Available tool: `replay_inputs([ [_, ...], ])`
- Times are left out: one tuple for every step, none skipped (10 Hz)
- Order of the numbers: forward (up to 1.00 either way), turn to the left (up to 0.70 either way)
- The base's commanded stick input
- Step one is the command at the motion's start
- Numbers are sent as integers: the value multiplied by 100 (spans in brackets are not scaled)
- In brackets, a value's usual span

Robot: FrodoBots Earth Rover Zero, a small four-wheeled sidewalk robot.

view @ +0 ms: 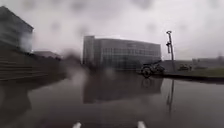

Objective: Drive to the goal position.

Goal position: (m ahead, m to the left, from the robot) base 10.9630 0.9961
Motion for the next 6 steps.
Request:
replay_inputs([
  [70,-13],
  [70,-13],
  [70,-13],
  [70,-13],
  [70,-13],
  [70,-13],
])
